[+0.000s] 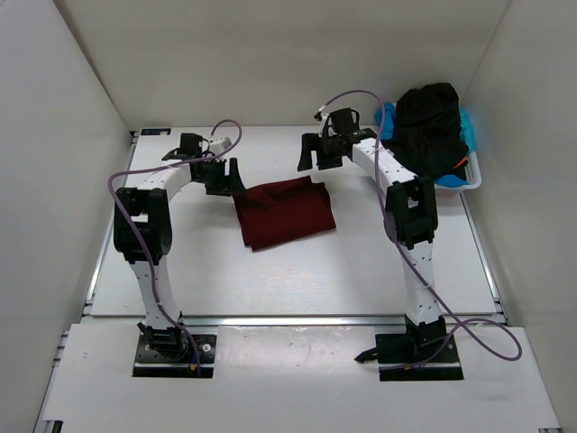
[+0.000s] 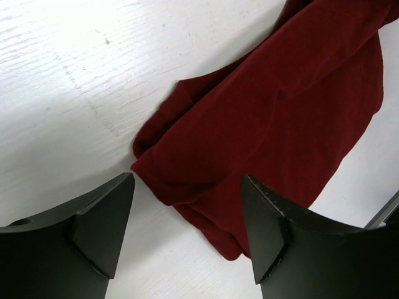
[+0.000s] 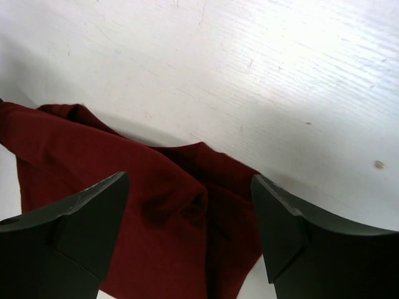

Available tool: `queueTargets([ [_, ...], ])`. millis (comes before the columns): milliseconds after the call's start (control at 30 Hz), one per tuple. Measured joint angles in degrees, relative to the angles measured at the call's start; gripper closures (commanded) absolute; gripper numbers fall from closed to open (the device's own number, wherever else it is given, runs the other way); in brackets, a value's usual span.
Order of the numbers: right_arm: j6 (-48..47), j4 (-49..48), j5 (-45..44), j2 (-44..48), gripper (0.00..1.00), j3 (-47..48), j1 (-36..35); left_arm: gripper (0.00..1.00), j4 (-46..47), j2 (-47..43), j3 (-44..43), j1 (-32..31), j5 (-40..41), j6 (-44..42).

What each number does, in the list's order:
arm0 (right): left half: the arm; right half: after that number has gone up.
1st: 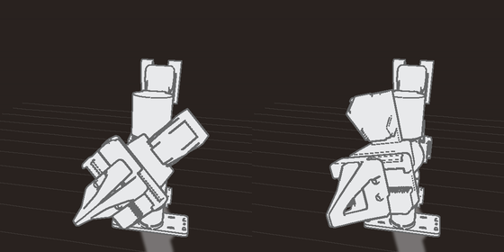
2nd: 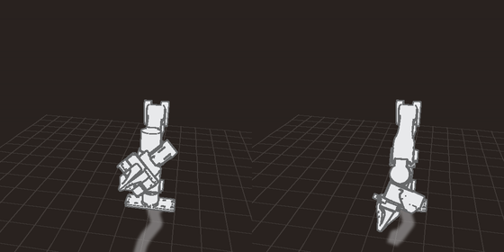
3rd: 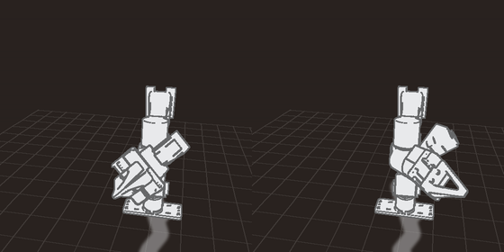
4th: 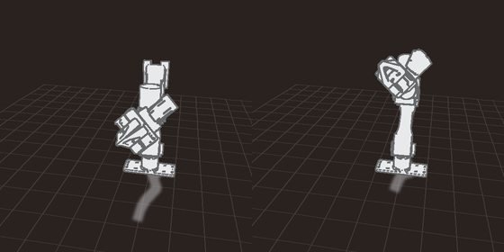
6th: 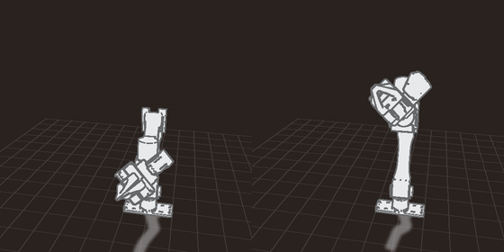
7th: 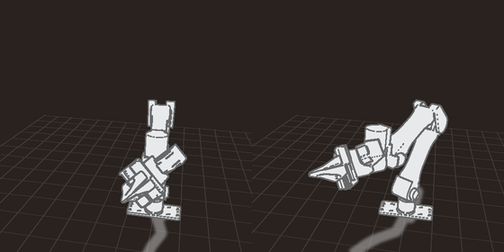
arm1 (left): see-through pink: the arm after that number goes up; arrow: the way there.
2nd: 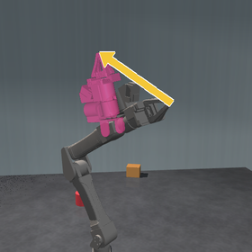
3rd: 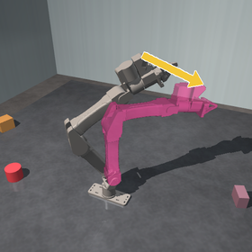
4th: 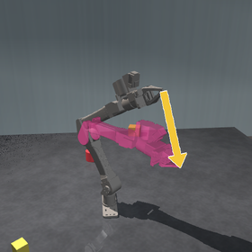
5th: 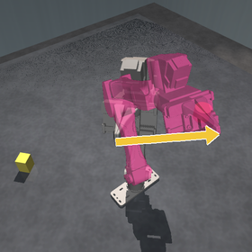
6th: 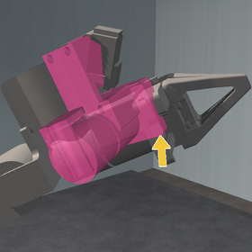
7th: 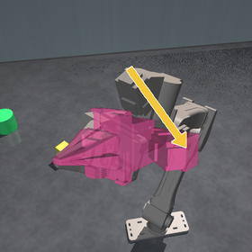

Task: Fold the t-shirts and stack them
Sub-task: Fold the long partially folded tshirt into a neat square

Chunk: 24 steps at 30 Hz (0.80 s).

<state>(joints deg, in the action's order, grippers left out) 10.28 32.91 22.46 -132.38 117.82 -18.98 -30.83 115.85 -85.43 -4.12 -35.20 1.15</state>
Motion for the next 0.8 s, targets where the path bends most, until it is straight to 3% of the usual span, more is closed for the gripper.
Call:
queueTargets([
  [200,-1.66,2.75,2.08,-2.34,0.24,0.83,0.00,0.33,0.11,0.22,0.76,-0.81,-0.35,-0.31],
  [467,-5.51,-1.18,4.28,3.96,0.19,-12.13,-0.17,0.70,0.83,3.76,-0.02,-1.20,-0.79,-1.09],
  [800,-5.73,-9.44,7.78,9.31,0.19,-20.39,0.66,0.71,-0.35,7.10,-4.68,-2.51,-1.14,-2.08],
])
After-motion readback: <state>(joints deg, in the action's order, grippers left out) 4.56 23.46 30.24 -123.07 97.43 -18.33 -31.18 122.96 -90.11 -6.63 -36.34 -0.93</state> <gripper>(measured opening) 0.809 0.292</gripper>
